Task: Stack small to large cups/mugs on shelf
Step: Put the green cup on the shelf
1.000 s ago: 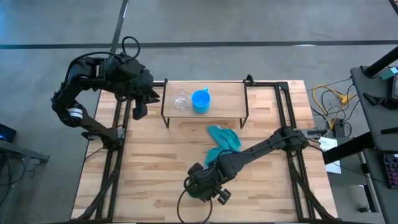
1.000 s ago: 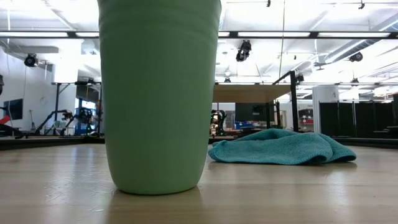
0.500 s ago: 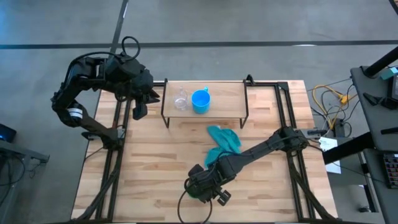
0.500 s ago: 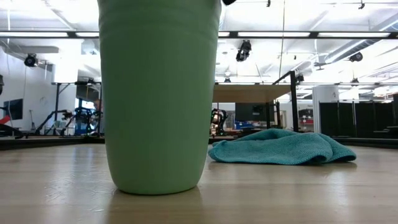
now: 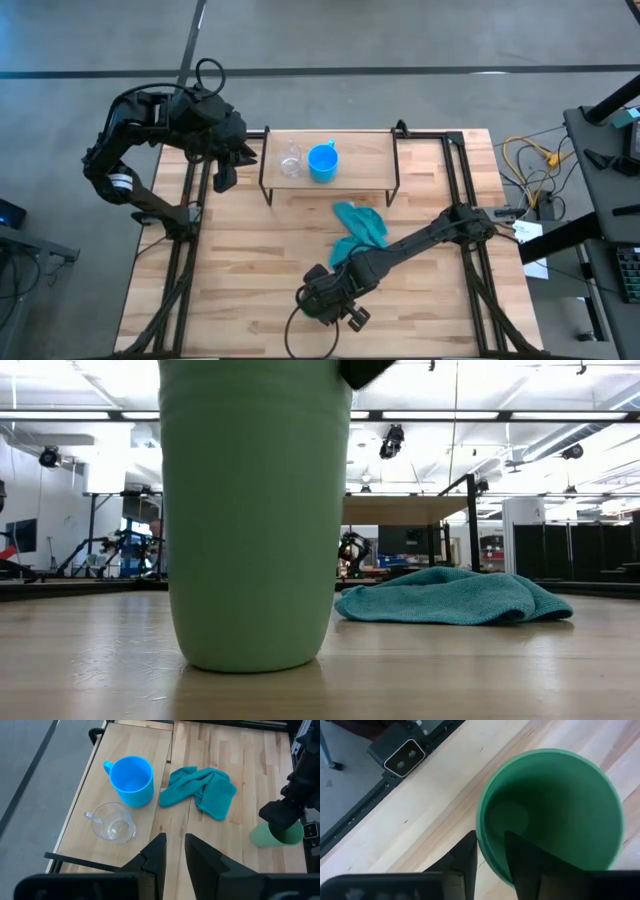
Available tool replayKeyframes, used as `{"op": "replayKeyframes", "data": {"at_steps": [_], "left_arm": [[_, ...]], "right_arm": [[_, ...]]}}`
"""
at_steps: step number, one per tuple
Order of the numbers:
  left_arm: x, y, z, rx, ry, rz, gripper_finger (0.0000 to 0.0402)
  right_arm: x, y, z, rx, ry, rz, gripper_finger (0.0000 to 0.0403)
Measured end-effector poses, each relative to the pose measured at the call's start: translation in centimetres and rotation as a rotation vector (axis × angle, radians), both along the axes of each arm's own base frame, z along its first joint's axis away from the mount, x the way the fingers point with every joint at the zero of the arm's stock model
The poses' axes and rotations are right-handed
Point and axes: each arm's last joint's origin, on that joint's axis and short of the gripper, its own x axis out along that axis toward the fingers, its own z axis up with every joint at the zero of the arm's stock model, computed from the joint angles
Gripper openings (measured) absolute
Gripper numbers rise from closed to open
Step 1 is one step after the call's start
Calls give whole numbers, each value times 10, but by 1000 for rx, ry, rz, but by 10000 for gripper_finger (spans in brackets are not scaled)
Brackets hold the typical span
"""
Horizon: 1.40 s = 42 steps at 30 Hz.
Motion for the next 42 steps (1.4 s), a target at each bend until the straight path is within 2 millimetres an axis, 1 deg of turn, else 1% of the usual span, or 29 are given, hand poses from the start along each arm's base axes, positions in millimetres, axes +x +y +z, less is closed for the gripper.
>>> {"op": "replayKeyframes", "data": {"at_steps": [9, 13, 17, 20, 24, 26, 28, 31, 34, 37, 42], "left_arm": [[0, 0, 0, 0, 0, 0, 57], [0, 0, 0, 0, 0, 0, 57], [0, 0, 0, 0, 0, 0, 57], [0, 0, 0, 0, 0, 0, 57], [0, 0, 0, 1, 0, -1, 57], [0, 0, 0, 1, 0, -1, 57], [1, 0, 0, 0, 3, -1, 57], [3, 1, -1, 0, 6, -1, 57], [5, 1, -2, -2, 12, -1, 57], [7, 1, -3, -2, 16, -1, 57], [10, 2, -4, -3, 23, -2, 57]], "right_arm": [[-1, 0, -5, 20, 27, -6, 52], [-1, 0, -1, 20, 25, -26, 18], [-4, -3, 11, 7, 32, -97, 10], [-14, -10, 29, -89, 68, -150, 10], [-35, -25, 70, -246, 87, -246, 10], [-44, -34, 90, -286, 71, -311, 9], [-51, -46, 110, -286, 44, -385, 9], [-59, -67, 138, -243, -14, -528, 9], [-70, -91, 162, -222, -77, -673, 9], [-88, -118, 183, -218, -123, -812, 9], [-117, -165, 214, -133, -190, -1018, 9]]}}
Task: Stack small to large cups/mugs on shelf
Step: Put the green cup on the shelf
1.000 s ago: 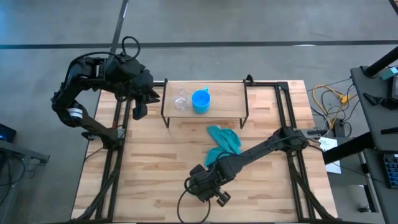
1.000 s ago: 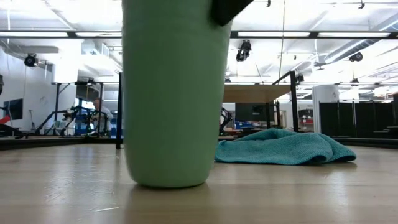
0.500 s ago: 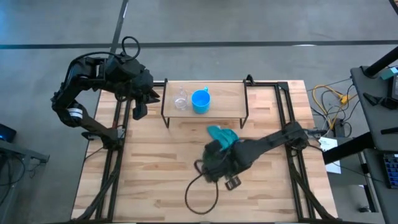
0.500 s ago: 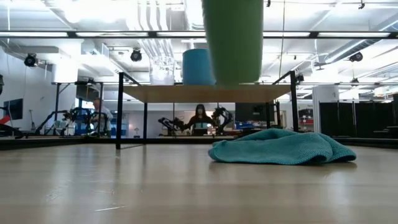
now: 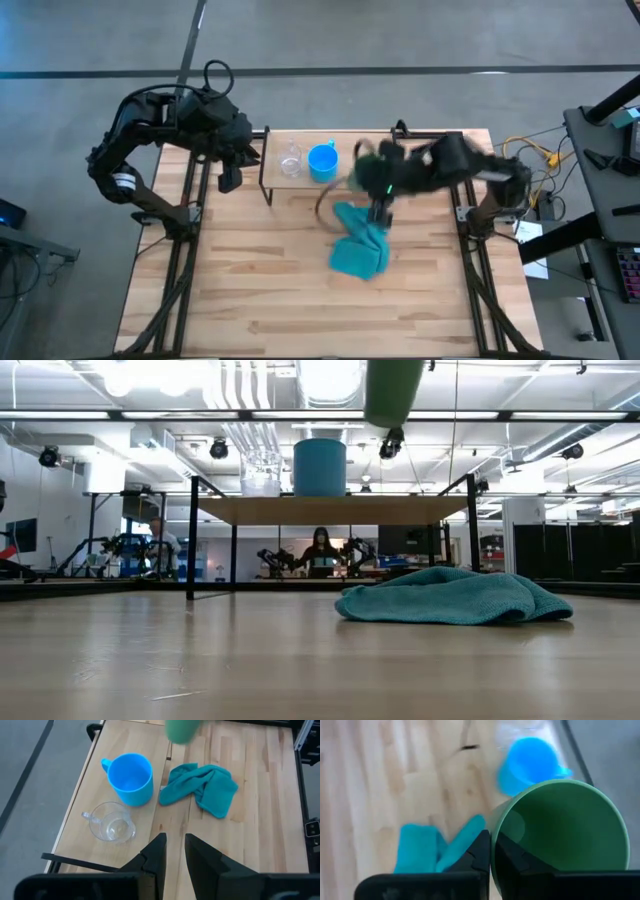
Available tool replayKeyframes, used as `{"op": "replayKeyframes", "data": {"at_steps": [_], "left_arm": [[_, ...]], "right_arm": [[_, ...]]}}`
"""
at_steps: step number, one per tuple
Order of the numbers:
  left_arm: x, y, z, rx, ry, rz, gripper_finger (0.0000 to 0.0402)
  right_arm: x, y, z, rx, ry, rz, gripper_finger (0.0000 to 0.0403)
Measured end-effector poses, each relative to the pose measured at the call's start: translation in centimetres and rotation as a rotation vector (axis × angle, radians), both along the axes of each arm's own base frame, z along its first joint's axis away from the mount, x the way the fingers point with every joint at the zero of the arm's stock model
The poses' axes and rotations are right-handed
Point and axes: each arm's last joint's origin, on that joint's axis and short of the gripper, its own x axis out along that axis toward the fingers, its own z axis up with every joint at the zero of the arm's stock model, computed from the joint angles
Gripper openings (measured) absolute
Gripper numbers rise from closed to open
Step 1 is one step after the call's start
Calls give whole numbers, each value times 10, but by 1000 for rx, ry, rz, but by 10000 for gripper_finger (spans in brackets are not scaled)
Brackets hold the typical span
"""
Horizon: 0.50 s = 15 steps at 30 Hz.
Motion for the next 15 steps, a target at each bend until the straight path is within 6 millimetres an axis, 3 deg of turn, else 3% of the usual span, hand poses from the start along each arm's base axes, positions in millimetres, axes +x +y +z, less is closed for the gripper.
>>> {"op": "replayKeyframes", "data": {"at_steps": [7, 15], "left_arm": [[7, 1, -2, -1, 7, -1, 57], [17, 3, -6, -3, 21, 0, 57]], "right_arm": [[-17, -56, 13, 64, -47, -151, 9], [-4, -95, -2, 155, 20, -139, 9]]}}
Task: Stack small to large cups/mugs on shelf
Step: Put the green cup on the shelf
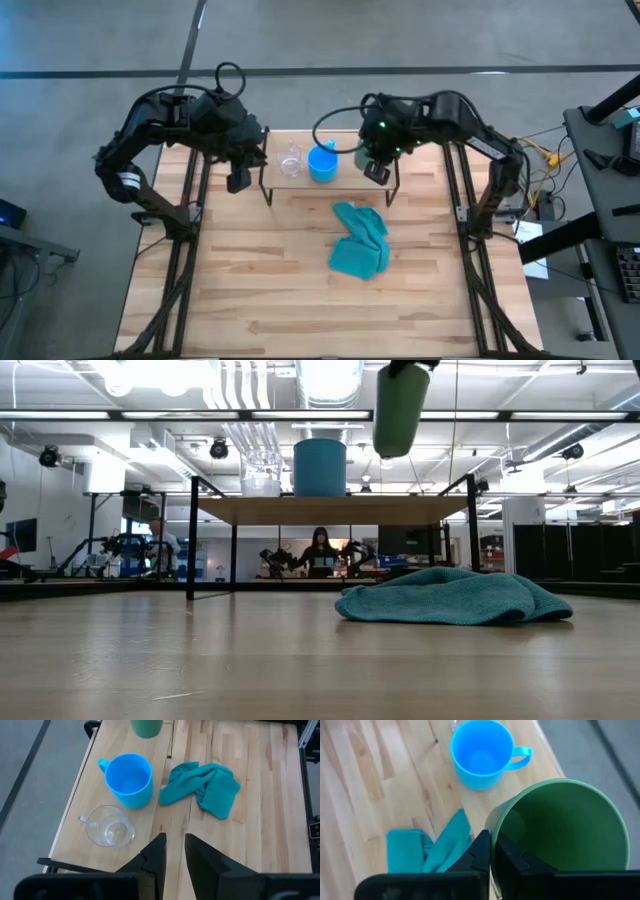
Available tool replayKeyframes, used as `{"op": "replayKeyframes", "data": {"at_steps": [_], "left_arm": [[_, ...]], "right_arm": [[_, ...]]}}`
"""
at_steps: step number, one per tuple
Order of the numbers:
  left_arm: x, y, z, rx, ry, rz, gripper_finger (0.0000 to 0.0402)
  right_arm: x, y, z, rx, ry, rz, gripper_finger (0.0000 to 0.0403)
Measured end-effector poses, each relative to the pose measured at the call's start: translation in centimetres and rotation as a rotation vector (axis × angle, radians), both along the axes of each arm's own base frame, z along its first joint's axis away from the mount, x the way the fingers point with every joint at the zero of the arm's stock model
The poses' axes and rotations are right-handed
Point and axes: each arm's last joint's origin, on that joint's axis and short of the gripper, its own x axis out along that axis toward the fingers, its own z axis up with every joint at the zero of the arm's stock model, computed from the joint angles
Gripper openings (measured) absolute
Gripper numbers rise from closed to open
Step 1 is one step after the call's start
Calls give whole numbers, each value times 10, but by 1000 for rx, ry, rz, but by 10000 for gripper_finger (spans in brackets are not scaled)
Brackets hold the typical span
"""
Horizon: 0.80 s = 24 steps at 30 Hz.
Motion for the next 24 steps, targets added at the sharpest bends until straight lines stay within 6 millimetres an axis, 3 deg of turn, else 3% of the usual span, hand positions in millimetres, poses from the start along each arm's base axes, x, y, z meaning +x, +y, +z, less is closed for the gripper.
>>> {"op": "replayKeyframes", "data": {"at_steps": [14, 24], "left_arm": [[11, 2, -5, 16, 32, -24, 57], [9, 2, -5, 17, 29, -24, 57]], "right_arm": [[28, -23, -31, 70, 98, 91, 9], [34, -25, -38, 72, 121, 105, 9]]}}
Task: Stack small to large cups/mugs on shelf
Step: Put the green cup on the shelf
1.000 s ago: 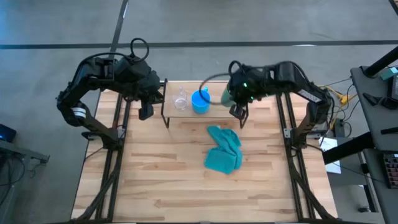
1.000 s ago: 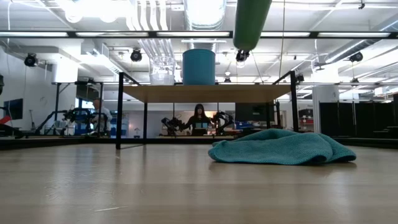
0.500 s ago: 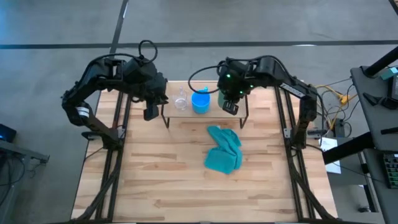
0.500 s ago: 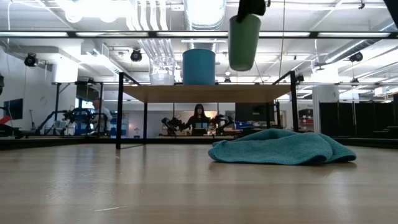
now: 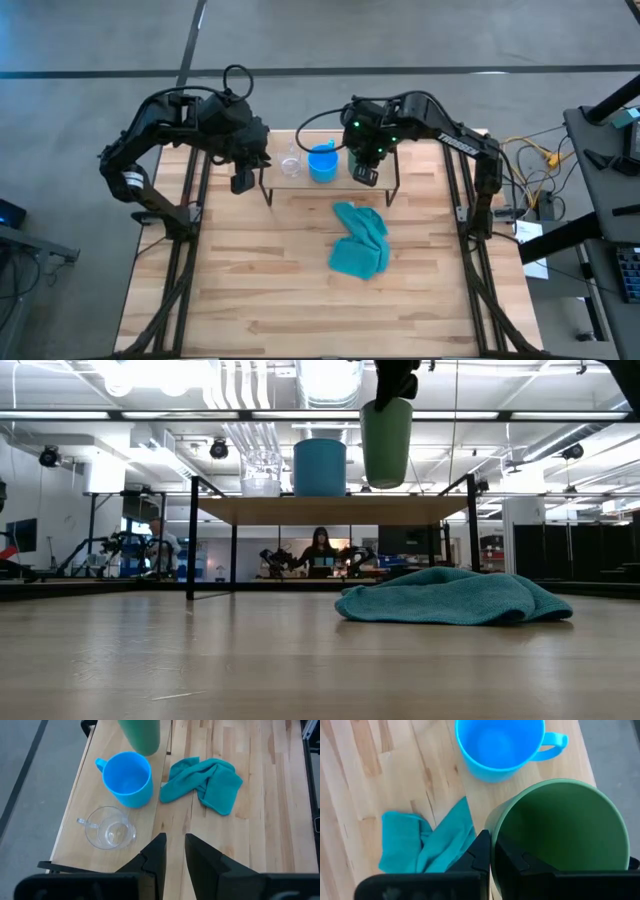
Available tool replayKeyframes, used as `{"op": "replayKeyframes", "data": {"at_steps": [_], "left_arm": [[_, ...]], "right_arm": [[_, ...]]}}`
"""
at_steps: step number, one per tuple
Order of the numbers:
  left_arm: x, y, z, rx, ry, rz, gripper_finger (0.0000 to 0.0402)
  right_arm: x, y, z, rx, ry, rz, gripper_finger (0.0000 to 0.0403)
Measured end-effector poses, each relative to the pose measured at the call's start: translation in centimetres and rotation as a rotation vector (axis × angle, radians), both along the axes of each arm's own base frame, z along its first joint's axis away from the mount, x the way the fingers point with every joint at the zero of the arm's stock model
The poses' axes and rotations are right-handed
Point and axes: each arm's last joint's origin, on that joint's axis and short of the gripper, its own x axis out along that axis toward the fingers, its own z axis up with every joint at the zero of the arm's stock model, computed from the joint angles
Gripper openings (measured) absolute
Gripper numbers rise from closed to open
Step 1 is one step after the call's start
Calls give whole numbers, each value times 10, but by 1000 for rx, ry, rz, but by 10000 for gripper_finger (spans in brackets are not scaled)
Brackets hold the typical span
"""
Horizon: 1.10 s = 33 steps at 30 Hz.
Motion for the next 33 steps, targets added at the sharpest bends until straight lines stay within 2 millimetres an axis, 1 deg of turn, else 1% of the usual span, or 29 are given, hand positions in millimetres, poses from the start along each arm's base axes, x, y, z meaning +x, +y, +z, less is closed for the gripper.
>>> {"op": "replayKeyframes", "data": {"at_steps": [10, 23, 26, 33], "left_arm": [[0, 0, 0, 0, 1, 0, 57], [0, 0, 0, -1, 1, 1, 57], [0, 0, 0, -1, 1, 1, 57], [0, 0, 0, -1, 1, 1, 57]], "right_arm": [[7, -2, -10, 8, 34, 3, 9], [7, -13, -17, 11, 60, -40, 10], [7, -14, -19, 15, 65, -49, 21], [9, -14, -22, 14, 81, -36, 60]]}}
